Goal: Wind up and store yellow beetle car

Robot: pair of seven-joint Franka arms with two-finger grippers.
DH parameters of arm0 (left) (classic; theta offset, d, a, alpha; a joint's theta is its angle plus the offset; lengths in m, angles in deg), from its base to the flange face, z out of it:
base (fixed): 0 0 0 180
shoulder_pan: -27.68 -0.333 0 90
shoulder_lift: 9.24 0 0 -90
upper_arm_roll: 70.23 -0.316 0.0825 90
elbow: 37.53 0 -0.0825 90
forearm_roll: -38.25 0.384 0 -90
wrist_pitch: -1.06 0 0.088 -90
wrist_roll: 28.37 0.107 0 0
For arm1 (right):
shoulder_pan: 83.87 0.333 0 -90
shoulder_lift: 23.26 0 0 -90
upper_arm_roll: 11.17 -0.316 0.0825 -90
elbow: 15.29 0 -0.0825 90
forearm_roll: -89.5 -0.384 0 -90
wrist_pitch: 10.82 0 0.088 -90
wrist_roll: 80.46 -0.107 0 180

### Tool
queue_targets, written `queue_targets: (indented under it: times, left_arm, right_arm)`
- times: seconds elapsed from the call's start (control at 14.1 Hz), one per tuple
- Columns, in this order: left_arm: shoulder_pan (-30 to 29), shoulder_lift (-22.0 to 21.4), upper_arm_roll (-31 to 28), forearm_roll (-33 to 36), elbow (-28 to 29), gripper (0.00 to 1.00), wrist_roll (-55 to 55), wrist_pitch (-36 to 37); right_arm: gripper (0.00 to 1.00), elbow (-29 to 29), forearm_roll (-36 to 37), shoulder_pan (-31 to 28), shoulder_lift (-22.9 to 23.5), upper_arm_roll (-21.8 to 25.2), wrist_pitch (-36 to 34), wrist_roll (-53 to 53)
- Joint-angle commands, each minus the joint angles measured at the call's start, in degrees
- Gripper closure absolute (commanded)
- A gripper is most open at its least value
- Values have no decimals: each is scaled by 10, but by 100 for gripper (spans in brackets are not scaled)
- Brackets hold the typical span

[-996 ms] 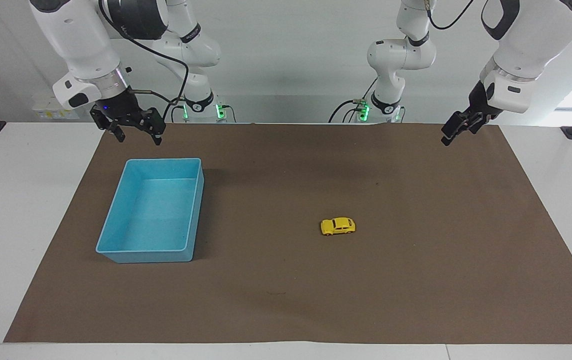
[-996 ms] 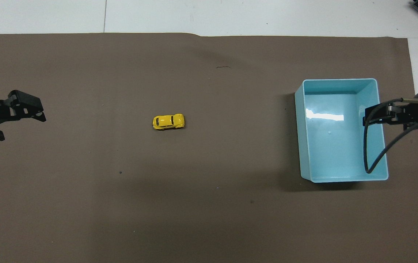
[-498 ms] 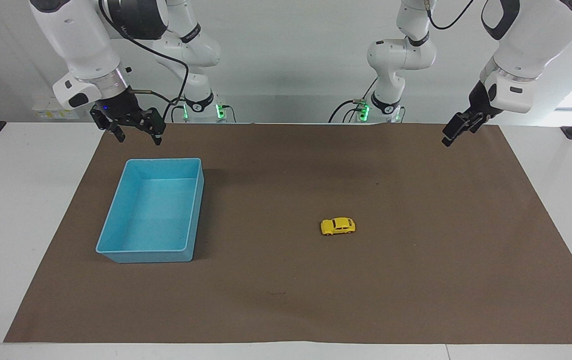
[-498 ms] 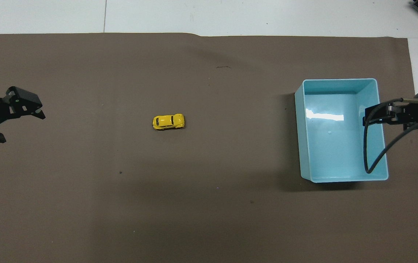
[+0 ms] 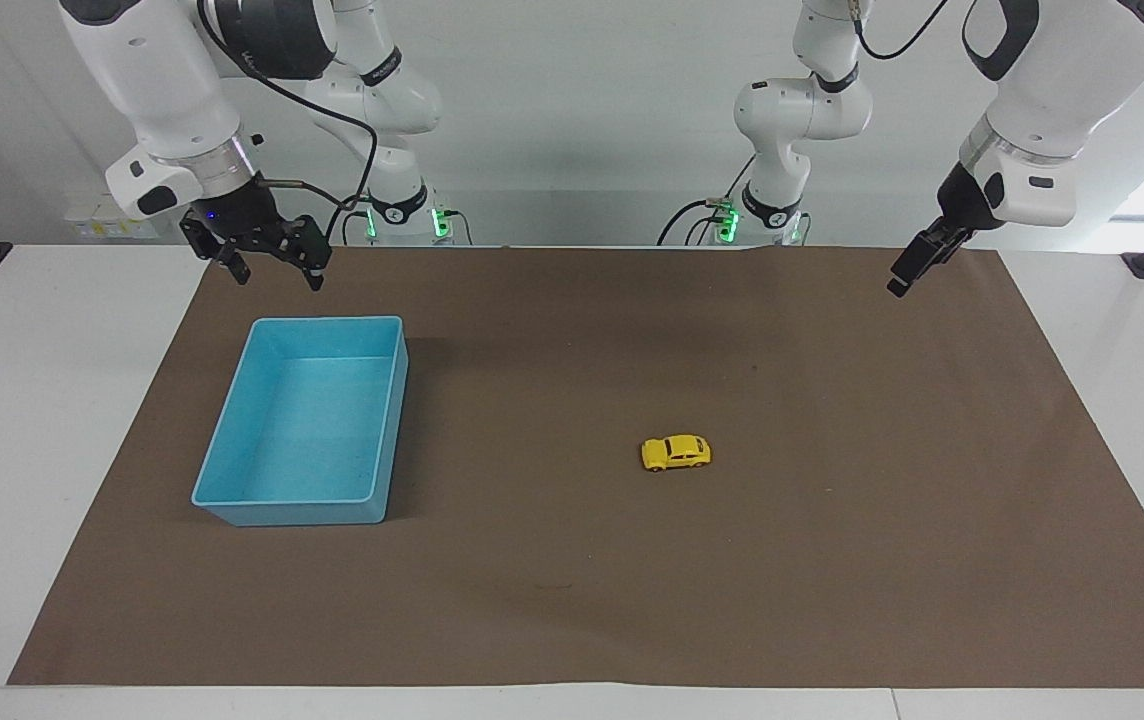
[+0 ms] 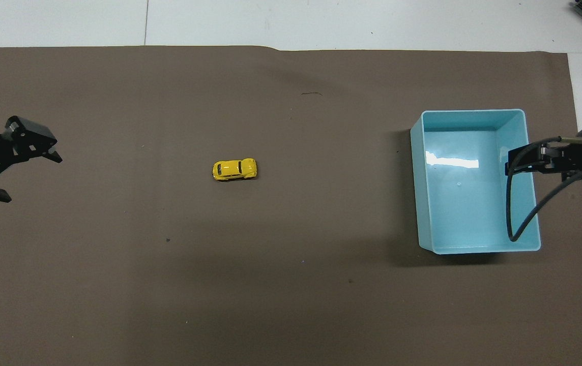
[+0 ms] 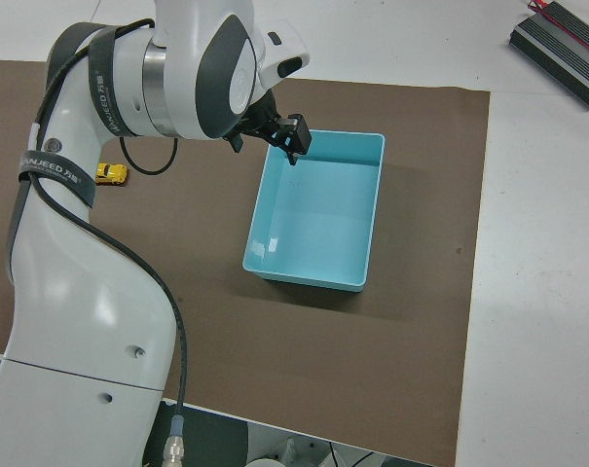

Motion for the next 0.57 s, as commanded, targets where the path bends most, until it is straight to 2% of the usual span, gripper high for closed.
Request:
queue_targets:
  times: [0.0,0.5]
  left_arm:
    - [-1,-15,0,2,22,0,-35,-10]
    - [-4,-15,0,2,27,0,-156,-11]
  right_arm:
    - [0,-10,-8,-5,-10,-1,0,14]
    - [0,-10,-8,-5,-10,-1,-1,13]
